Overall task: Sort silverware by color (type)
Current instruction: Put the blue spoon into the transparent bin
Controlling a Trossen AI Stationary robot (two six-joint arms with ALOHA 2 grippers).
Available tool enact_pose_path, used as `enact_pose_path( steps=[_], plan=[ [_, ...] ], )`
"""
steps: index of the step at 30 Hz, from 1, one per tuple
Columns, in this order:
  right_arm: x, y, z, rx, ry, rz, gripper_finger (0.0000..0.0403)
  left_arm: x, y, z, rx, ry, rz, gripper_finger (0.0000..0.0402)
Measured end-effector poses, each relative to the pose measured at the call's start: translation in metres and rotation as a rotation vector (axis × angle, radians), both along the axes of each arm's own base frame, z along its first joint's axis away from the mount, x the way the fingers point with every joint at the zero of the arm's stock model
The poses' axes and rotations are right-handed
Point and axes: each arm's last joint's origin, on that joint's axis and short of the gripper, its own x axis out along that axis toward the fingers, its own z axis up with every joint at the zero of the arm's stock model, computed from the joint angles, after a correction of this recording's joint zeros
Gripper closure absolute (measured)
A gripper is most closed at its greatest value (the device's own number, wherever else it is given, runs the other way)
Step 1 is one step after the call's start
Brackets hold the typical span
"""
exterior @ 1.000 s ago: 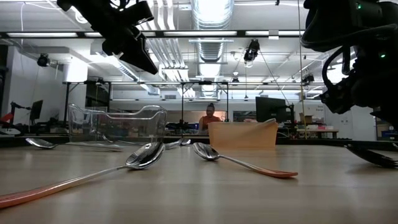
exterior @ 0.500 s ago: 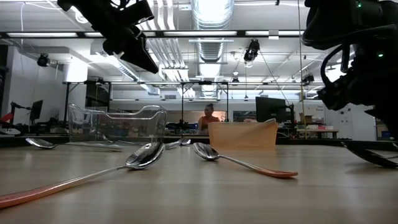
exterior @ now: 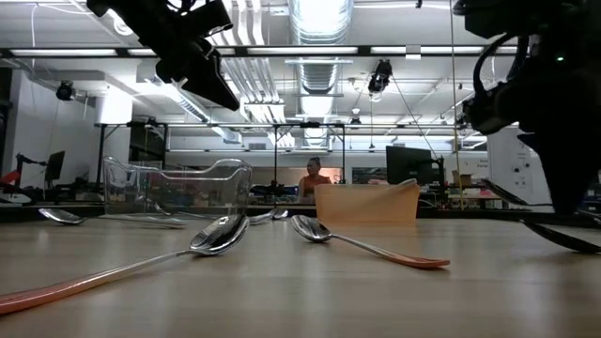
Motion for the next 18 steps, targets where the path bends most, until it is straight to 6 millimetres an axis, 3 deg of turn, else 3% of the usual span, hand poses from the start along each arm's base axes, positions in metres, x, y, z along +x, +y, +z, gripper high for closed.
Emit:
enact_pose_path(
  steps=[7,18],
  plan=[
    [0.011,0.002,0.014,-0.05,-0.076,0.06,0.0394,0.0,0.0,0.0,0.0,-0.005,0.0,0.0361],
    [0.036,-0.002,0.052,-0.224,-0.243,0.19,0.0394,0.003,0.0,0.004,0.001,-0.054,0.0,0.0361]
  ],
)
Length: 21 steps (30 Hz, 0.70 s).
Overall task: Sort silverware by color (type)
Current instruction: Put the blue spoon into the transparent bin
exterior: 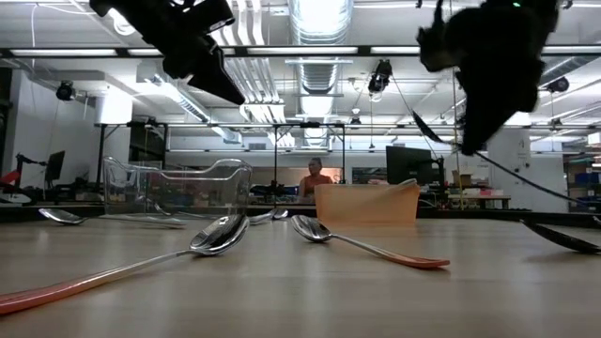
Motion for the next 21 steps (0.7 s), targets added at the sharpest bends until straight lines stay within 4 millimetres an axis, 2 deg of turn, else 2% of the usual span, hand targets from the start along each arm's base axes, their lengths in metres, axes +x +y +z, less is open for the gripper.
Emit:
enact_pose_path(
  steps=[6,11,17,21],
  plan=[
    [0.022,-0.016,0.034,-0.093,-0.103,0.068,0.0394,0.0,0.0,0.005,0.029,-0.022,-0.021,0.0361],
    [0.043,-0.038,0.067,-0.226,-0.183,0.124,0.0394,-0.008,0.0,0.015,0.036,-0.071,-0.025,0.0361],
    [0.075,-0.072,0.102,-0.391,-0.291,0.198,0.0394,-0.033,-0.002,0.021,0.023,-0.163,-0.024,0.0361],
    [0.1,-0.093,0.117,-0.502,-0.388,0.236,0.0394,-0.053,-0.003,0.03,0.01,-0.245,-0.014,0.0361]
  ],
)
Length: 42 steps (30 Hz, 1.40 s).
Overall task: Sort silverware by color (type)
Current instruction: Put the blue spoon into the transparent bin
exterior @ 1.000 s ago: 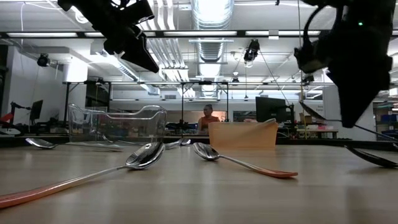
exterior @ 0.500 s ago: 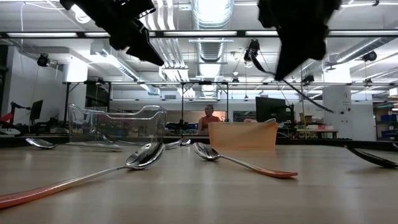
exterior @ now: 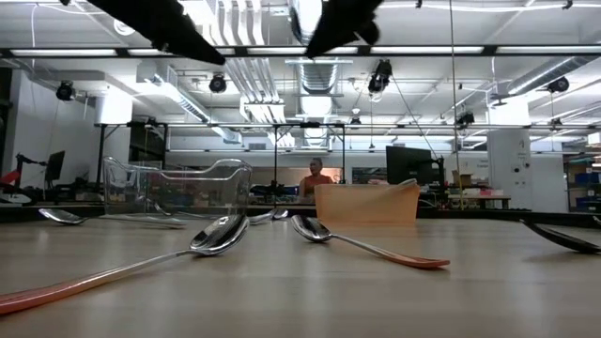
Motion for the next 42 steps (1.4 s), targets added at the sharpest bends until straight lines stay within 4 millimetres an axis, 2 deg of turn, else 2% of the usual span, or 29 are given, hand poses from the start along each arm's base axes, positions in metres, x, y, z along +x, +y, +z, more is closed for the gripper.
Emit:
enact_pose_path(
  steps=[7,14,25,30,34,42],
  plan=[
    [0.036,-0.034,0.012,-0.121,-0.088,0.004,0.0394,-0.031,0.0,0.008,-0.014,-0.114,0.006,0.0361],
    [0.074,-0.054,0.015,-0.187,-0.11,0.0,0.0394,-0.054,-0.001,0.009,-0.013,-0.191,0.006,0.0361],
    [0.136,-0.082,0.013,-0.321,-0.136,0.018,0.0394,-0.074,-0.001,0.013,-0.028,-0.279,0.01,0.0361],
    [0.156,-0.098,0.004,-0.351,-0.155,0.009,0.0394,-0.076,-0.001,0.014,-0.029,-0.287,0.01,0.0361],
    [0.163,-0.109,-0.011,-0.362,-0.156,0.009,0.0394,-0.077,-0.001,0.014,-0.029,-0.29,0.01,0.0361],
    [0.177,-0.135,-0.044,-0.228,-0.241,0.038,0.0394,-0.077,-0.001,0.014,-0.029,-0.292,0.01,0.0361]
  ],
)
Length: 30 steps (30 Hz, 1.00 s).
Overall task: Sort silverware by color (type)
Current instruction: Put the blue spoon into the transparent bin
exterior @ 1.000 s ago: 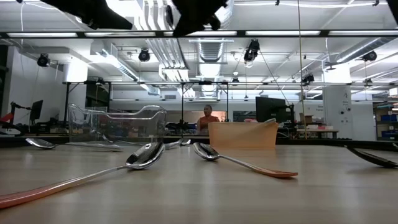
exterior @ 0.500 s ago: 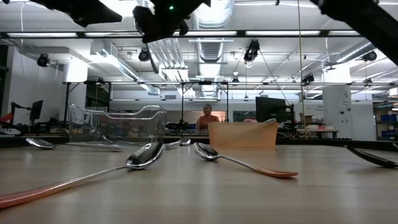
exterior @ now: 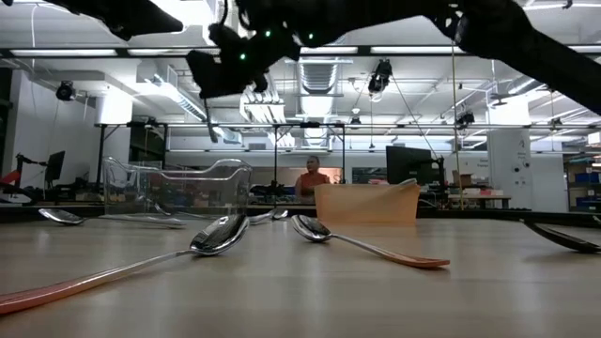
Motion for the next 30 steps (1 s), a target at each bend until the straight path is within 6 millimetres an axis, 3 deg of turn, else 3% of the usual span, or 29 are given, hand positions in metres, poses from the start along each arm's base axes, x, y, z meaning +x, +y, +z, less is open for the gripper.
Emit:
enact_pose_path(
  steps=[7,10,22,30],
  plan=[
    [0.011,-0.007,-0.034,0.021,0.026,-0.007,0.0394,0.001,0.0,-0.001,0.0,0.005,0.001,0.0361],
    [0.013,-0.008,-0.039,0.027,0.03,-0.013,0.0394,0.002,0.0,-0.001,0.0,0.007,0.001,0.0361],
    [0.013,-0.012,-0.04,-0.006,0.032,-0.015,0.0394,0.016,0.001,-0.005,0.0,0.035,0.014,0.0361],
    [0.013,-0.014,-0.04,-0.027,0.042,-0.011,0.0394,0.036,0.007,-0.013,-0.064,0.029,0.265,0.0361]
  ],
)
